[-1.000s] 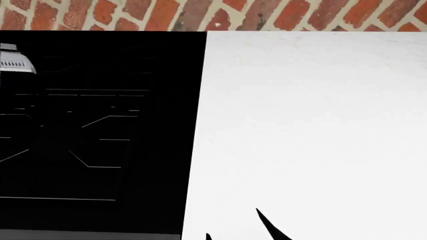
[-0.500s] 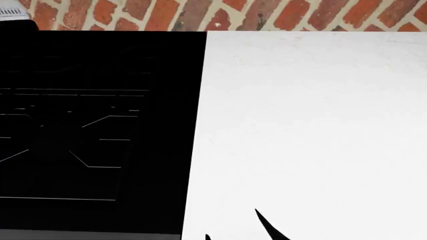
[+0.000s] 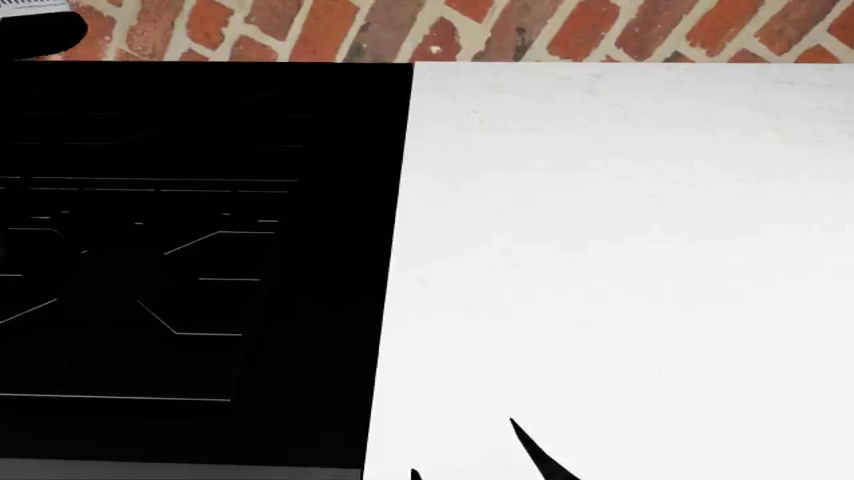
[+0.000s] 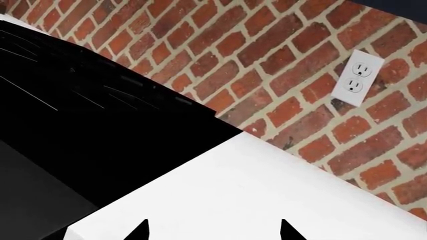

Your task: Open the microwave door

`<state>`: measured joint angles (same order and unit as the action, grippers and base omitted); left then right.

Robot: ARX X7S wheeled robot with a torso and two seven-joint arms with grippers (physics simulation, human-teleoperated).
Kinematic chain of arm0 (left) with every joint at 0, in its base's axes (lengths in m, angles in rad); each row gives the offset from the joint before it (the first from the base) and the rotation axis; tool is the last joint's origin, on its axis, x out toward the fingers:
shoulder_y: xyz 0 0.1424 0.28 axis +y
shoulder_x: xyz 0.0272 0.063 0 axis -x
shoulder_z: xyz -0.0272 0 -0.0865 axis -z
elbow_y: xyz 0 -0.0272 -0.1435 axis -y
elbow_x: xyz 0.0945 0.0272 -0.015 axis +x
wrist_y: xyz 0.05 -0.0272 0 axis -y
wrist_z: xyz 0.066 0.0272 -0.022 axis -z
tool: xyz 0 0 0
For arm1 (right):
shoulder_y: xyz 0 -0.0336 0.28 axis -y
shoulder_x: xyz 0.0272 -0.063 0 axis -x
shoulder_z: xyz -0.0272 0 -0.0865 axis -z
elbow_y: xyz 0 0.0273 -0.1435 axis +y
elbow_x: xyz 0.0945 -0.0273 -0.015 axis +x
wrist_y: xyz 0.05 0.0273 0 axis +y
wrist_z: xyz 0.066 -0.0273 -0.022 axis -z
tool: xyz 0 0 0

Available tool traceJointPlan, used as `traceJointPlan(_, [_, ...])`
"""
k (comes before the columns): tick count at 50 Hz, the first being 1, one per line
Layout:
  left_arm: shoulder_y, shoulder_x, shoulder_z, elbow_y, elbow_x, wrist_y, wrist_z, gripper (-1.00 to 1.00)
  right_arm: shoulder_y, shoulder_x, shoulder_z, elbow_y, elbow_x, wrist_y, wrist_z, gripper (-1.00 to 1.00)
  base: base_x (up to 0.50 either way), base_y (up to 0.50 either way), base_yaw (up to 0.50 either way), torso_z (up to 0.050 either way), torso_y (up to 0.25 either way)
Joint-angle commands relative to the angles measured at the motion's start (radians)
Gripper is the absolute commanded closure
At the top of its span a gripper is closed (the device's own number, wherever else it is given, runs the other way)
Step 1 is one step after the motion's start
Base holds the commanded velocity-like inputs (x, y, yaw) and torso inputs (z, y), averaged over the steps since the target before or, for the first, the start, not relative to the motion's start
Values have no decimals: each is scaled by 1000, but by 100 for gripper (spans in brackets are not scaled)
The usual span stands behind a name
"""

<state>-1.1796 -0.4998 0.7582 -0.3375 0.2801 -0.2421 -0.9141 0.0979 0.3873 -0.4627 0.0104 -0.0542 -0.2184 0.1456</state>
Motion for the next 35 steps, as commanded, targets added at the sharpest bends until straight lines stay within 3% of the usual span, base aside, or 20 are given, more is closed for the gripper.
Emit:
traceJointPlan(1, [-8, -8, -21, -27, 8, -42, -17, -100, -8, 3, -9, 26, -12, 29, -16, -100, 0, 0, 0, 0, 0])
traceJointPlan(24, [-32, -87, -98, 47, 18, -143, -33, -100, -1, 3, -15, 38, -7, 25, -14, -100, 0, 0, 0, 0, 0])
traceJointPlan(35, [-126, -53, -95, -31, 19, -99, -21, -100, -2, 3, -21, 42, -11, 19, -11, -100, 0, 0, 0, 0, 0])
